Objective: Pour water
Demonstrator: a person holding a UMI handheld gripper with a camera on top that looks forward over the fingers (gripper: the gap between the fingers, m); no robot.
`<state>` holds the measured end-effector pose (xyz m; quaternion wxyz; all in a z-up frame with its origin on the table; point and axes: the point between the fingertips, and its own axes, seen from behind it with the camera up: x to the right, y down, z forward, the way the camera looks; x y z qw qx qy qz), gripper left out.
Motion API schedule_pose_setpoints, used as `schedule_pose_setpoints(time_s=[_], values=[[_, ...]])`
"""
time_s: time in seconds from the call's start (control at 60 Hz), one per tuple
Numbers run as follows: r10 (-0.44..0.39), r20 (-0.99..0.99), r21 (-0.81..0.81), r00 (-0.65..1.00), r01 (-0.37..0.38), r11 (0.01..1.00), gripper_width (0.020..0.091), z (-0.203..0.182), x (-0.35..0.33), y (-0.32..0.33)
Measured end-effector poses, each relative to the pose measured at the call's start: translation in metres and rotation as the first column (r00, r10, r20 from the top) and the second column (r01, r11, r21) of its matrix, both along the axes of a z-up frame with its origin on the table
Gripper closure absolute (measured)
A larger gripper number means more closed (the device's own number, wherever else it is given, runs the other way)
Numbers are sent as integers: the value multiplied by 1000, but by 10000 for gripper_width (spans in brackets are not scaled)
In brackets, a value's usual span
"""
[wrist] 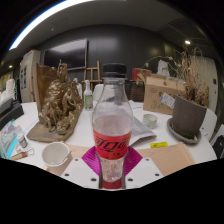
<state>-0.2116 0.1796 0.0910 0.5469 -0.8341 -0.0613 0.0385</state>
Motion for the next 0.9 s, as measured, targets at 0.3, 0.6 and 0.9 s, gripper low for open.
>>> schedule_pose_setpoints(time_s=[0.3,0.6,0.9], values=[[-18,-5,13,1000,18,1000,774,-22,1,-2],[-74,-14,-83,997,72,994,251,-6,7,-37],[-126,0,-154,992,125,980,245,62,-17,-167]])
